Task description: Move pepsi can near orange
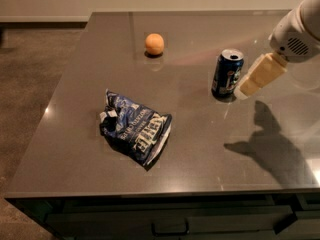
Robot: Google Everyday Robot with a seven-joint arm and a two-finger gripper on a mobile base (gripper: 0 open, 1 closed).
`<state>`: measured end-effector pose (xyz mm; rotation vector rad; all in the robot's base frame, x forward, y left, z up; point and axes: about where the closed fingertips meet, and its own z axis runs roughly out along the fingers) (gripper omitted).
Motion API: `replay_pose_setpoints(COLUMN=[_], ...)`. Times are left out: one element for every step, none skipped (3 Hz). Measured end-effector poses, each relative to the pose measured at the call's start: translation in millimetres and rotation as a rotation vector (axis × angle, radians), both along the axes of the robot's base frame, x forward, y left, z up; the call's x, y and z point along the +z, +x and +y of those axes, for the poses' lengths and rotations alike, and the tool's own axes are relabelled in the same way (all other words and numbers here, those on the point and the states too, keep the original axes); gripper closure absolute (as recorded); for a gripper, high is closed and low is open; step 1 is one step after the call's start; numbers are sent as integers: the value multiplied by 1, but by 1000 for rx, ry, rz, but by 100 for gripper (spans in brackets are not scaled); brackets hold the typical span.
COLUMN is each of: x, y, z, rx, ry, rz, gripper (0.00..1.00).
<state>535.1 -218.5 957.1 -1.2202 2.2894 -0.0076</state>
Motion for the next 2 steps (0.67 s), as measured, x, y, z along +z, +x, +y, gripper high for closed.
replay_pose_setpoints(x=[-5,-13], y=[23,41], z=[3,6], rx=[-55,-87], ry=[58,93], rz=[-30,-43], gripper=[0,0])
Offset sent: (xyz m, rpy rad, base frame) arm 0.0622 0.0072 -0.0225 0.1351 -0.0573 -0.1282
